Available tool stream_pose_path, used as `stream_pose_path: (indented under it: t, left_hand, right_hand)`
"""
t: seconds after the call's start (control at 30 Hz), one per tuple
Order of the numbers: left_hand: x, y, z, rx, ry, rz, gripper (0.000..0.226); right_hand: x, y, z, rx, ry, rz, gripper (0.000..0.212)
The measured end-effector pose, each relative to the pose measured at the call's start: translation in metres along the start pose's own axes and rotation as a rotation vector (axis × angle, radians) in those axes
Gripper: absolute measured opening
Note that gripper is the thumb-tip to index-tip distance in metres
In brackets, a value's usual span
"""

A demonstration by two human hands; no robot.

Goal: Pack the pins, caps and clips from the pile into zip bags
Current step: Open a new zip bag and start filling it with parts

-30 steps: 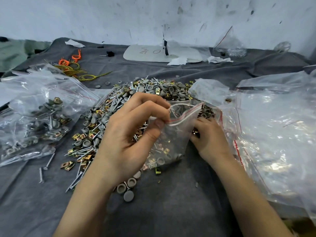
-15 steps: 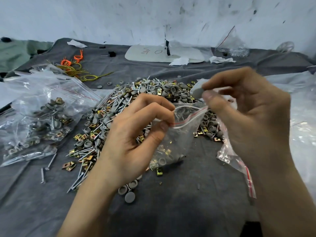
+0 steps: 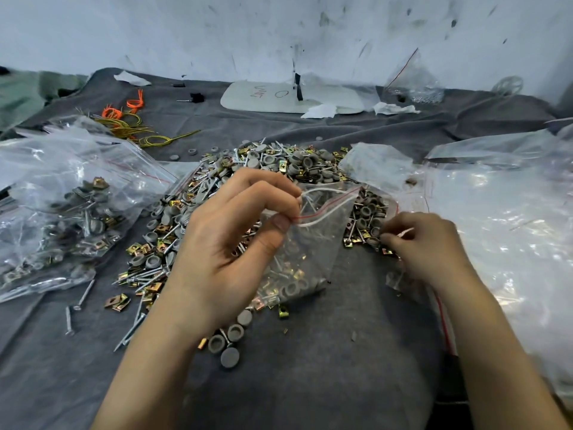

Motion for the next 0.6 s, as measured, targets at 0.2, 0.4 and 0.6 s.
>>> stream_pose_path:
  t: [0.2,0.4,0.6]
  left_hand:
    - [-0.002,0.001,0.003,0.005,0.004,0.02,0.016]
    - [-0.003,0.001,0.003,0.009,0.004,0.027,0.014]
    - [-0.004,0.0,0.01,0.026,0.006,0.036,0.017]
  right_hand:
    - [0.003,0.002,0.012,0.024,-0.172,-0.068,0.013]
    - [0.023,-0.003,0.001,-0.152,-0.026,-0.195,0.006]
    - [0.1,-0.047,-0.048,-0.257,0.486,-0.639,0.013]
Point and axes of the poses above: each hand's wrist, its own y-axis towards the middle knuckle, its own z-axis out of the palm, x = y × z, the point moved 6 cm from there along y, towards the middle knuckle, and after that the axes turned 2 degrees about y, right-handed, at the moved point
